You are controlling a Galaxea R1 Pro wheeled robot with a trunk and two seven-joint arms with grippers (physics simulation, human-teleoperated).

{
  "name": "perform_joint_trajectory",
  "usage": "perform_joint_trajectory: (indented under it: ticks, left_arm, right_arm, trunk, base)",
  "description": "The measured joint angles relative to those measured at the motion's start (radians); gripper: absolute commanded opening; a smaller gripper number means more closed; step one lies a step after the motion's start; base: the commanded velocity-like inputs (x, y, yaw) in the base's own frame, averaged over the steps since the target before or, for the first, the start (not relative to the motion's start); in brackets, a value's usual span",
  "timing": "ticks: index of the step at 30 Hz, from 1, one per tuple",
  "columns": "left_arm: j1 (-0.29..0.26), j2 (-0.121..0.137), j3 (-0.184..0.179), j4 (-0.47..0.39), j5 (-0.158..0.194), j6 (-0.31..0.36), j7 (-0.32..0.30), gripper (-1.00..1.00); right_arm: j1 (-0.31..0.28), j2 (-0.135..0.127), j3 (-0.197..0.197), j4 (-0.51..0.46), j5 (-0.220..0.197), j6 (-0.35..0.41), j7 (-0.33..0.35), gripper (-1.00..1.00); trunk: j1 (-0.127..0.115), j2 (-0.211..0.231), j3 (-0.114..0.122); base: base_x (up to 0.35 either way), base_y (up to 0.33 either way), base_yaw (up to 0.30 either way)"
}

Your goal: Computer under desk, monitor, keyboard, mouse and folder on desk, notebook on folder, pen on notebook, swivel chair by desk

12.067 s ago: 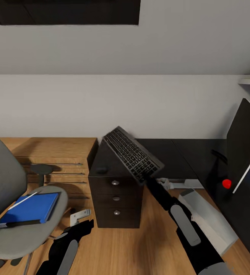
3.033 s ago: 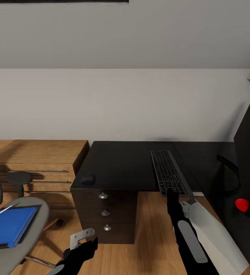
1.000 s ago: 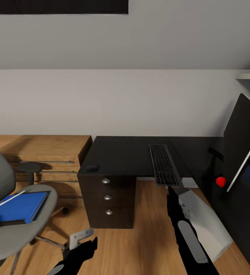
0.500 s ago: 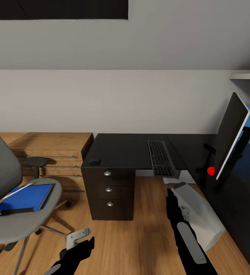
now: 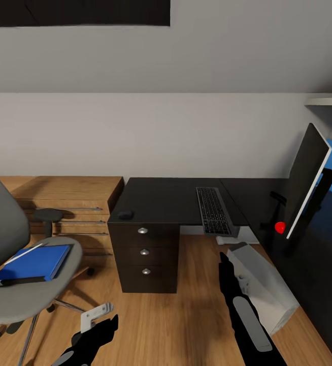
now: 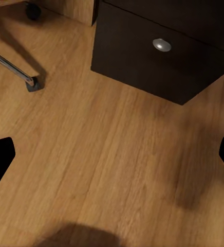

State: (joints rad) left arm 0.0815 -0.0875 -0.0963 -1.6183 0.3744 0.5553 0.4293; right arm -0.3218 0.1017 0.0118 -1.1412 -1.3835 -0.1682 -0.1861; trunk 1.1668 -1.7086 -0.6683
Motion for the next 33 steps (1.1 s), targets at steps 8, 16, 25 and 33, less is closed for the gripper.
perform_joint_trajectory:
  ticks: [8, 16, 25, 33]
  left_arm:
    - [0.0, 0.0, 0.002, 0.0, 0.0, 0.0, 0.0, 1.0]
    - [0.0, 0.0, 0.002, 0.001, -0.002, -0.002, 0.002, 1.0]
    - [0.0, 0.003, 0.001, 0.016, -0.006, -0.004, 0.007, 1.0]
    - [0.0, 0.003, 0.002, 0.025, -0.006, -0.006, 0.008, 1.0]
  right_arm:
    - [0.0, 0.0, 0.002, 0.015, 0.0, 0.001, 0.0, 1.0]
    - [0.0, 0.001, 0.036, 0.061, 0.001, 0.003, -0.016, 1.0]
    - [0.0, -0.002, 0.121, 0.217, 0.059, -0.002, -0.023, 1.0]
    - [0.0, -0.003, 0.162, 0.408, 0.367, -0.071, -0.022, 1.0]
  trunk:
    - [0.0, 0.0, 0.0]
    - [-0.015, 0.028, 0.012]
    - [-0.05, 0.091, 0.041]
    - [-0.08, 0.147, 0.066]
  base:
    - [0.0, 0.0, 0.0]
    - [0.0, 0.0, 0.0]
    - [0.0, 0.0, 0.0]
    - [0.0, 0.0, 0.0]
